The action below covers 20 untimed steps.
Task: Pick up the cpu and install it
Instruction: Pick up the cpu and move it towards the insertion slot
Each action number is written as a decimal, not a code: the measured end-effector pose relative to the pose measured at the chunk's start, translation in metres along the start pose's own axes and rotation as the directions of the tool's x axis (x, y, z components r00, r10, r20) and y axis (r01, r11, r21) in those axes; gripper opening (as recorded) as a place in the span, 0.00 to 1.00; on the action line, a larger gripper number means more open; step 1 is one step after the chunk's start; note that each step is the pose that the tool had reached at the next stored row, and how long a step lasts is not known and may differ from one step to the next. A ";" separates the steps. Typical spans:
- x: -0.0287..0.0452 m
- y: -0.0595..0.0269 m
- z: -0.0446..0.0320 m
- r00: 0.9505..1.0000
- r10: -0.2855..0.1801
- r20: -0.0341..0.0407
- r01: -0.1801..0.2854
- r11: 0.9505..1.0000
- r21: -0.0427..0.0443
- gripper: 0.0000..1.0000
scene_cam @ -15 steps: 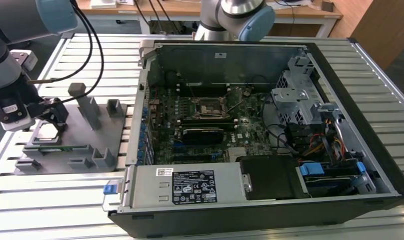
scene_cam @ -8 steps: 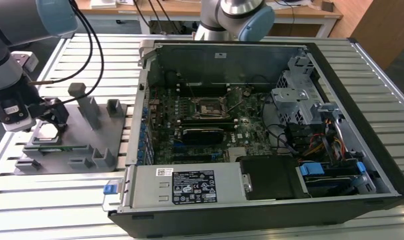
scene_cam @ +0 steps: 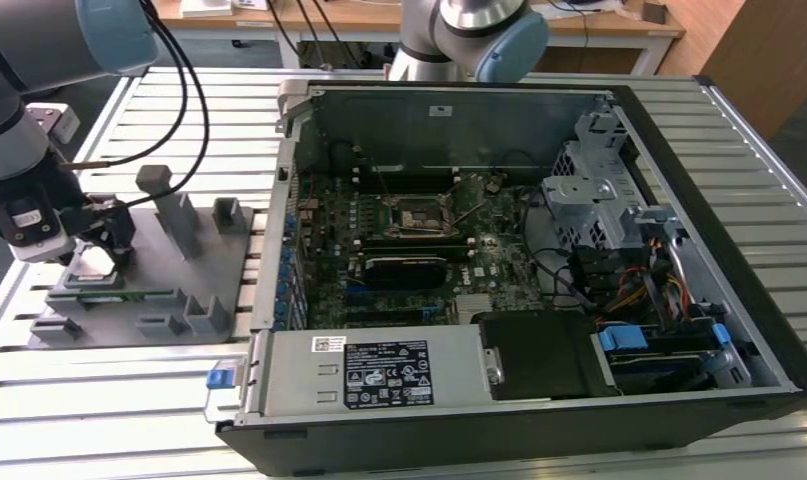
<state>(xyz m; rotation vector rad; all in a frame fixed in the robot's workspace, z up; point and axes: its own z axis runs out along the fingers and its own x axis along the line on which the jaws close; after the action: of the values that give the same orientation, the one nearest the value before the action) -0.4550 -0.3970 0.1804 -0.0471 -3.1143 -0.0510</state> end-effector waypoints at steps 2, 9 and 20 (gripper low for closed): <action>0.0000 0.0001 0.0001 1.000 0.000 0.001 0.000 1.000 0.000 0.69; 0.0001 0.0003 0.0004 1.000 0.000 0.012 0.000 1.000 0.006 0.61; 0.0002 0.0002 -0.0012 1.000 0.000 0.022 0.000 1.000 0.030 0.68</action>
<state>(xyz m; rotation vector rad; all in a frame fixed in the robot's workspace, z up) -0.4551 -0.3968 0.1817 -0.0475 -3.1367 -0.0037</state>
